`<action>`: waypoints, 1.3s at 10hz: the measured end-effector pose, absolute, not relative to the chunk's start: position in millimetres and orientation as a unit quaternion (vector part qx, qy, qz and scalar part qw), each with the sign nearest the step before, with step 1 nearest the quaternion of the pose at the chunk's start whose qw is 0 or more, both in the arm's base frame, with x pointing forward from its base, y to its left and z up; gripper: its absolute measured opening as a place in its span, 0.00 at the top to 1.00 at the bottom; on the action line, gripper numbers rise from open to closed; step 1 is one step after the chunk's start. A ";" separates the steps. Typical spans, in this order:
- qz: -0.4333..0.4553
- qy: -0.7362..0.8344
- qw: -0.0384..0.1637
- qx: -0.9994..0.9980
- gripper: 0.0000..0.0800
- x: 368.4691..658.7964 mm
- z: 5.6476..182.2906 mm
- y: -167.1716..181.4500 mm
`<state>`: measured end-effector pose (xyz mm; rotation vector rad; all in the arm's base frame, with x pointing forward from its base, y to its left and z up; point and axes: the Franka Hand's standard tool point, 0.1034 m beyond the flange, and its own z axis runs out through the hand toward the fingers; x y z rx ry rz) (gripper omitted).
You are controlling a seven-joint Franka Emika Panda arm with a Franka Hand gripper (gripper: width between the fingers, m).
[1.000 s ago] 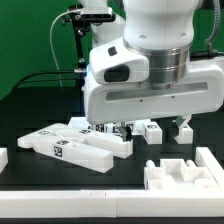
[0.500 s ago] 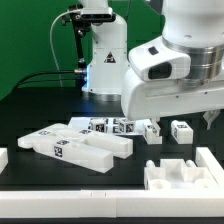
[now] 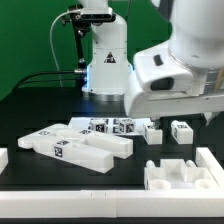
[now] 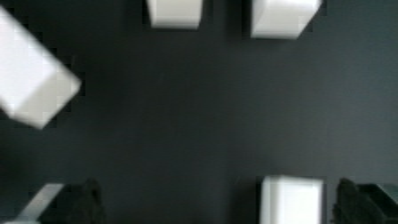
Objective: Assemble chair
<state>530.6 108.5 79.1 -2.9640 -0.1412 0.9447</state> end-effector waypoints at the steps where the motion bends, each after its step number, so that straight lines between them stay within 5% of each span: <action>1: 0.342 -0.043 0.017 -0.939 0.19 524.6 85.1 110.6; 5: 0.488 -0.037 0.003 -0.872 0.19 507.4 80.3 107.3; 7: 0.535 0.014 -0.027 -0.844 0.19 486.8 67.5 108.0; 13: 0.474 -0.017 -0.028 -0.880 0.19 479.1 67.0 129.2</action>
Offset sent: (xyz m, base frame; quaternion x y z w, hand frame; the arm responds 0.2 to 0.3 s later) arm 0.0000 0.0000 0.0000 0.0000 -0.1938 0.0000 0.9810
